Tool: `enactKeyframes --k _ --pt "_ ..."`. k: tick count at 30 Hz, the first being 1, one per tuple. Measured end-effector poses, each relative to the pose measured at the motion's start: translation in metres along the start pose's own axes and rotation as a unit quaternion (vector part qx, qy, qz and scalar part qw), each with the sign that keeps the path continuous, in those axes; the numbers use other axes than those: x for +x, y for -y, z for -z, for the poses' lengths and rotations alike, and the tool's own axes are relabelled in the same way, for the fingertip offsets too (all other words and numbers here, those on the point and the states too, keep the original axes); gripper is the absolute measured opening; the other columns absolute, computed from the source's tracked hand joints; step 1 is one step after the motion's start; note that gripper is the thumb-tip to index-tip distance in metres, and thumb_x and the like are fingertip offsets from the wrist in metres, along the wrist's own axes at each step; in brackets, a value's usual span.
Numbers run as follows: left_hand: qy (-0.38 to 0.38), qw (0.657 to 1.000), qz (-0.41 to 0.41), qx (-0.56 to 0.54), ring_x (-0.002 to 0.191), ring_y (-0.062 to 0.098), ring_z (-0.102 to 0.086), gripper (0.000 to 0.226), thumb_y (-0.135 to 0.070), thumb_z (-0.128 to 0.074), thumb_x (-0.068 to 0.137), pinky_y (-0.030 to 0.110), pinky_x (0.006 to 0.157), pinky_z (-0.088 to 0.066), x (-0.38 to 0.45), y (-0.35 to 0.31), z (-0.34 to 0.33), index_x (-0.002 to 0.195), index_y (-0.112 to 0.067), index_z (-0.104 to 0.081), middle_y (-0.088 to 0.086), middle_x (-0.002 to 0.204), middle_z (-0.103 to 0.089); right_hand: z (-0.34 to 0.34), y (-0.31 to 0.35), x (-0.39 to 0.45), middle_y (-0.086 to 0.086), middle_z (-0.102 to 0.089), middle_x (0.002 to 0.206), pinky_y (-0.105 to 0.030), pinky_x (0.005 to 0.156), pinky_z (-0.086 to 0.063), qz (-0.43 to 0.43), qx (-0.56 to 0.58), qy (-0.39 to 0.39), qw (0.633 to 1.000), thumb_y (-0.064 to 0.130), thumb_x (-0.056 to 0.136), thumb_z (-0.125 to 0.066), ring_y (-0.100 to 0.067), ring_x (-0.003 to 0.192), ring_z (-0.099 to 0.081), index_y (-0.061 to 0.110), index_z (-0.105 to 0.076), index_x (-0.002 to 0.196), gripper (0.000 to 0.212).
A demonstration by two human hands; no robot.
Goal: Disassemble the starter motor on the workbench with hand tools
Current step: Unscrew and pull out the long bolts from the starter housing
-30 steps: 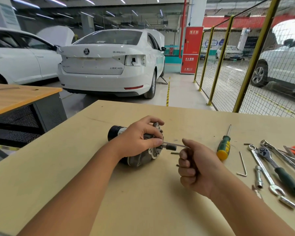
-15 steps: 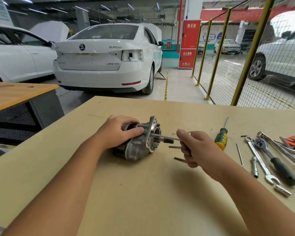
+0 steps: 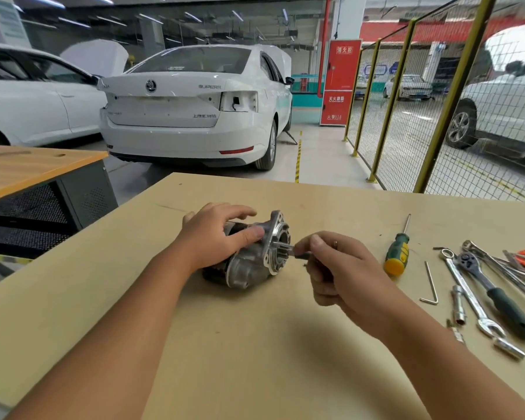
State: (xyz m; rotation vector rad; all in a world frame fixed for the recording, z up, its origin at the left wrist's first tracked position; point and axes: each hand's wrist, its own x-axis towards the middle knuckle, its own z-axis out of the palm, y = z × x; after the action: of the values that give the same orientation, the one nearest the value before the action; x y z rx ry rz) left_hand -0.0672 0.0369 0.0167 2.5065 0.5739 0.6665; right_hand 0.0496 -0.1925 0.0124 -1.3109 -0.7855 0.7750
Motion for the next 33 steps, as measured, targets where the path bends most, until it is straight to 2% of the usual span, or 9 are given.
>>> enactKeyframes --k 4,7,10,12,16,20,24,30,33 --pt "0.042 0.998 -0.037 -0.02 0.123 0.005 -0.059 0.077 -0.089 -0.053 0.071 0.05 0.113 -0.039 -0.005 -0.026 -0.005 0.141 -0.06 -0.043 -0.026 0.128 -0.064 -0.006 0.004 0.0 -0.004 -0.04 0.061 -0.024 0.048 -0.021 -0.08 0.134 -0.004 0.988 0.068 0.093 -0.042 -0.015 0.049 -0.02 0.012 -0.064 0.08 0.061" --pt "0.073 0.995 -0.047 0.058 0.122 0.011 -0.059 0.086 -0.086 -0.054 0.066 0.041 0.112 -0.038 -0.005 -0.036 -0.011 0.146 -0.061 -0.033 -0.024 0.131 -0.063 -0.005 0.006 0.001 -0.005 -0.036 0.064 -0.023 0.047 -0.021 -0.089 0.211 0.005 0.973 0.052 0.098 -0.043 -0.014 0.048 -0.02 0.014 -0.062 0.075 0.048" --pt "0.076 0.996 -0.042 0.034 0.123 0.012 -0.058 0.082 -0.081 -0.054 0.066 0.045 0.115 -0.037 -0.005 -0.036 -0.009 0.143 -0.064 -0.033 -0.022 0.129 -0.064 -0.001 0.007 0.0 -0.005 -0.041 0.066 -0.025 0.047 -0.025 -0.082 0.24 0.04 0.966 0.046 0.093 -0.055 -0.014 0.048 -0.025 0.014 -0.064 0.089 0.033" --pt "0.074 0.996 -0.049 0.021 0.123 0.012 -0.058 0.079 -0.078 -0.056 0.067 0.047 0.115 -0.038 -0.006 -0.035 -0.008 0.141 -0.067 -0.033 -0.022 0.128 -0.064 0.008 0.01 -0.001 -0.008 -0.048 0.068 -0.025 0.047 -0.03 -0.102 0.242 0.06 0.963 0.049 0.09 -0.06 -0.014 0.047 -0.033 0.015 -0.062 0.099 0.036" --pt "0.069 0.997 -0.043 -0.007 0.124 0.012 -0.059 0.078 -0.069 -0.065 0.066 0.048 0.113 -0.042 -0.007 -0.036 -0.009 0.138 -0.069 -0.037 -0.022 0.125 -0.064 0.021 0.015 -0.003 -0.012 -0.054 0.067 -0.021 0.042 -0.031 -0.193 0.09 0.056 0.975 0.07 0.079 -0.061 -0.014 0.044 -0.033 0.018 -0.058 0.091 0.053" --pt "0.064 0.997 -0.043 -0.029 0.123 0.008 -0.06 0.075 -0.066 -0.069 0.065 0.047 0.114 -0.042 -0.008 -0.037 -0.008 0.135 -0.069 -0.042 -0.025 0.127 -0.065 0.013 0.005 -0.004 -0.005 -0.043 0.061 -0.016 0.04 -0.02 -0.237 0.035 0.052 0.969 0.047 0.096 -0.06 -0.01 0.045 -0.022 0.019 -0.045 0.084 0.033" --pt "0.071 0.995 -0.06 -0.028 0.125 0.007 -0.059 0.077 -0.069 -0.066 0.065 0.048 0.115 -0.04 -0.009 -0.038 -0.007 0.137 -0.069 -0.039 -0.026 0.132 -0.063 -0.001 -0.002 -0.002 -0.001 -0.039 0.058 -0.018 0.041 -0.02 -0.178 0.034 0.001 0.983 0.026 0.102 -0.058 -0.011 0.046 -0.021 0.018 -0.05 0.088 0.018" --pt "0.102 0.992 -0.057 -0.052 0.127 0.0 -0.058 0.099 -0.061 -0.084 0.056 0.041 0.112 -0.047 -0.008 -0.025 -0.003 0.146 -0.057 -0.042 -0.024 0.133 -0.062 -0.01 -0.012 0.0 0.006 -0.039 0.051 -0.02 0.042 -0.023 -0.054 -0.155 -0.058 0.985 0.024 0.098 -0.063 -0.008 0.04 -0.026 0.01 -0.069 0.085 0.02" --pt "0.109 0.989 -0.06 -0.079 0.124 -0.007 -0.058 0.095 -0.052 -0.088 0.057 0.034 0.109 -0.05 -0.006 -0.02 -0.005 0.144 -0.051 -0.049 -0.03 0.129 -0.064 -0.009 -0.013 0.001 0.011 -0.041 0.048 -0.021 0.041 -0.027 0.001 -0.235 -0.086 0.968 0.027 0.095 -0.067 -0.005 0.04 -0.031 0.014 -0.071 0.076 0.023"
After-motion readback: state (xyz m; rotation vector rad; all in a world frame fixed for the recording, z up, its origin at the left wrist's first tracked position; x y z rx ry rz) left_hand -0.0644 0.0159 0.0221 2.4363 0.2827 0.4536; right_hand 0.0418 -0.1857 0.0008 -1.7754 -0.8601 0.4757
